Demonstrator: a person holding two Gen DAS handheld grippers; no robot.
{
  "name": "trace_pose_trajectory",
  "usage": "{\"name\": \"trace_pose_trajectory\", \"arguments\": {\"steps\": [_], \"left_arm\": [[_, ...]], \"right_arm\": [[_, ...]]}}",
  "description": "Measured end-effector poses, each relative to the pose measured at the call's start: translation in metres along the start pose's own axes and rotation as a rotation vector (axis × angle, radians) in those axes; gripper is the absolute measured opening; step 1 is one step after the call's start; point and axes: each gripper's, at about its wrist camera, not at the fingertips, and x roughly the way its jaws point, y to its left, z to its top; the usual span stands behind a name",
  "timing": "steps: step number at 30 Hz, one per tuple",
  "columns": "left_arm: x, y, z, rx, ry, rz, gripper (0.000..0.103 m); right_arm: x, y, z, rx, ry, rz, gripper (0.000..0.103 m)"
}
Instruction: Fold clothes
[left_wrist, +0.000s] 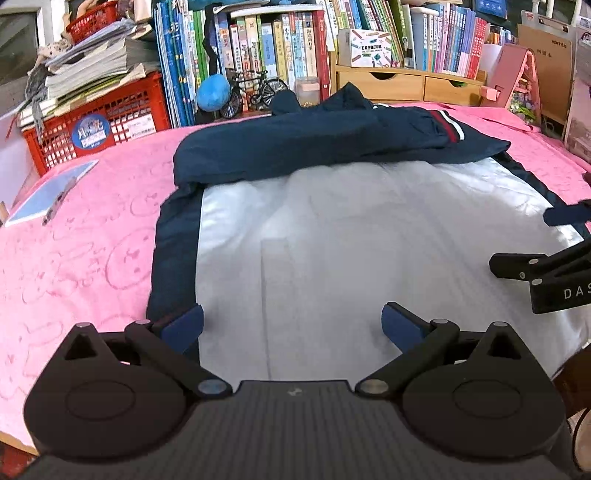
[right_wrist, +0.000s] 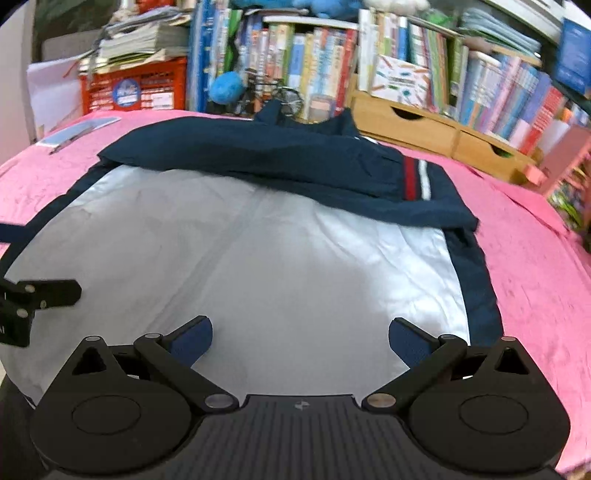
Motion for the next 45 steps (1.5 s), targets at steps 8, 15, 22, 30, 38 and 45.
{"name": "trace_pose_trajectory", "arguments": {"steps": [8, 15, 22, 30, 38, 45], "left_arm": [[-0.003, -0.005, -0.005, 0.002, 0.010, -0.002, 0.103], [-0.004, -0.010, -0.006, 0.007, 0.013, 0.002, 0.103], [-0.005, -0.014, -0.007, 0.012, 0.015, 0.003, 0.103], [-0.008, -0.013, -0.010, 0.012, 0.017, -0.003, 0.103], [-0.011, -0.012, -0.013, 0.008, 0.020, -0.004, 0.103], [-0.012, -0.012, -0.015, 0.004, 0.021, -0.002, 0.103]], "right_arm": [[-0.012, -0.002, -0.014, 0.059, 0.006, 0.007, 0.103], [-0.014, -0.001, -0.015, 0.060, 0.003, 0.008, 0.103], [-0.016, -0.003, -0.017, 0.067, 0.001, 0.015, 0.103], [-0.018, -0.002, -0.020, 0.069, 0.000, 0.014, 0.103], [-0.019, -0.004, -0.022, 0.074, -0.003, 0.018, 0.103], [-0.019, -0.005, -0.024, 0.077, -0.005, 0.021, 0.103]]}}
